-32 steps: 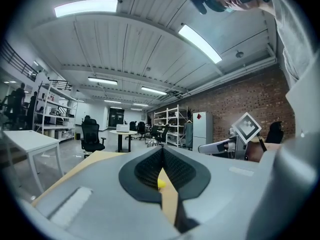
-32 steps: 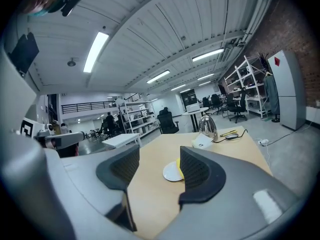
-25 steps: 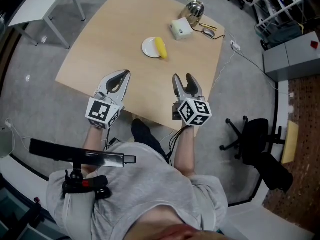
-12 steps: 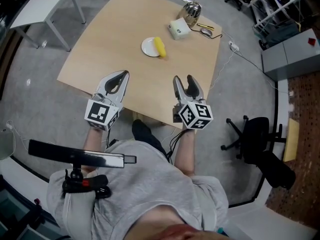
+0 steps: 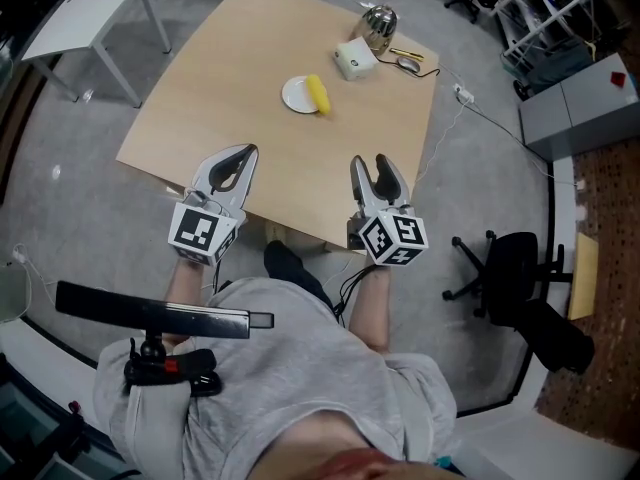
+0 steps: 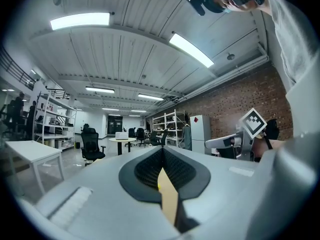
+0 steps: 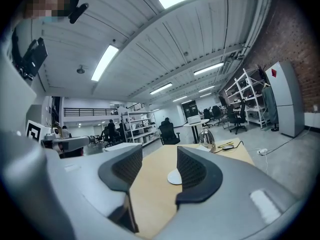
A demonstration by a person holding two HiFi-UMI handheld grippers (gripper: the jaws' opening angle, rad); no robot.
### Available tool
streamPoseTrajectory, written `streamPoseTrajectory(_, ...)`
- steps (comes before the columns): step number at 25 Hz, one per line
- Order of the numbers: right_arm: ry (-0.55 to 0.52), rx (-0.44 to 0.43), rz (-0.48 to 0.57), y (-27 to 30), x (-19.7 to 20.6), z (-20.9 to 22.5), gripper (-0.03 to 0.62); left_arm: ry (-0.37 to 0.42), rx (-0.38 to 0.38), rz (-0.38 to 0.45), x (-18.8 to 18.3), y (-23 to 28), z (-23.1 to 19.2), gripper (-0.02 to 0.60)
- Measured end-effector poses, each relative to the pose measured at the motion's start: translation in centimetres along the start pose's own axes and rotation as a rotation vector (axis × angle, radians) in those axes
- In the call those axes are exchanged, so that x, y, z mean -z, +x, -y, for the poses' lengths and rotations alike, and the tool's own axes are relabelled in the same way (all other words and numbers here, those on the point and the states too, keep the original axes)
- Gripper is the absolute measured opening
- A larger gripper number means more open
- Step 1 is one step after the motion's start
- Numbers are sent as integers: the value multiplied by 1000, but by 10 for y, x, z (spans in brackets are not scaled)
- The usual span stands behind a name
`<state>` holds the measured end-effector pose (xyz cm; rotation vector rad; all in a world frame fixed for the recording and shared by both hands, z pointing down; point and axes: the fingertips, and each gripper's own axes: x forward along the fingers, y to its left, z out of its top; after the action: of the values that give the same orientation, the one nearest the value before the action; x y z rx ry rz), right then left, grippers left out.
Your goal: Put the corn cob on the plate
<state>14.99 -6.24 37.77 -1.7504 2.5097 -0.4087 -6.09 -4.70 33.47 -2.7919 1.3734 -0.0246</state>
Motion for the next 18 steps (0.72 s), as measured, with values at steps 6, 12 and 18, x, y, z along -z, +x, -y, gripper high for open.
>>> streamPoseTrajectory(6, -39, -1, 7, -5, 4, -6, 198, 0, 12, 17, 2, -1, 3, 20)
streamPoseTrajectory(12, -43, -4, 37, -22, -6, -16, 174, -1, 17, 25, -6, -12, 9, 20)
streamPoseTrajectory(18, -51, -7, 51, -50, -14, -33, 163, 0, 17, 24, -21, -36, 23, 20)
